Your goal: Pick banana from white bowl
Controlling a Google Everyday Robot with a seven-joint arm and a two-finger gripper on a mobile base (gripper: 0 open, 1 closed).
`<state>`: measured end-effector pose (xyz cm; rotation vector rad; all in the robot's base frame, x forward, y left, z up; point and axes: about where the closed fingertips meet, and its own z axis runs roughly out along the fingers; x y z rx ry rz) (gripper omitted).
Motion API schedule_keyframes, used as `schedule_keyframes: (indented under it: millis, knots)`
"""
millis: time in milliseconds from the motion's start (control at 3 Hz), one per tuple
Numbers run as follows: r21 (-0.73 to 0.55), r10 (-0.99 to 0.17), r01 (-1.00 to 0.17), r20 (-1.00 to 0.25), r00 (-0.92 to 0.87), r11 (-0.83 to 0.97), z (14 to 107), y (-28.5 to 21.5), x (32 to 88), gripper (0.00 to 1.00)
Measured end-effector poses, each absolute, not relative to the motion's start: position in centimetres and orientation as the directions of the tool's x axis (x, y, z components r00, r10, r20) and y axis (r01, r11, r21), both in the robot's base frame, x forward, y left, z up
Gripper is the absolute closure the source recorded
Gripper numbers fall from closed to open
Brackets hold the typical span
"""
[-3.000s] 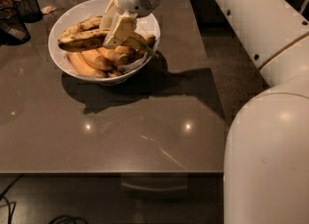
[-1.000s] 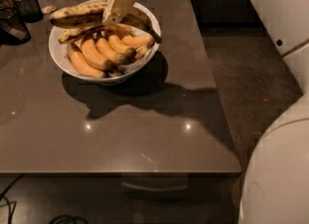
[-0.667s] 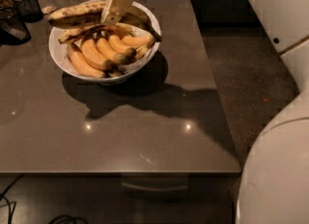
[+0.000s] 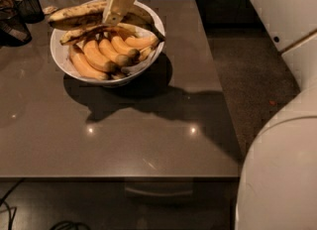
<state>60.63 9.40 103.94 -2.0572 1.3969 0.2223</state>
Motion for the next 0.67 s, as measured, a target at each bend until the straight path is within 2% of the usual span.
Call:
schedule_keyframes:
  millis: [667]
  knots:
    - [-0.429,-0.775,-0.873,-0.461,0.433,-0.233,104.15,9.20,60.55,1.00]
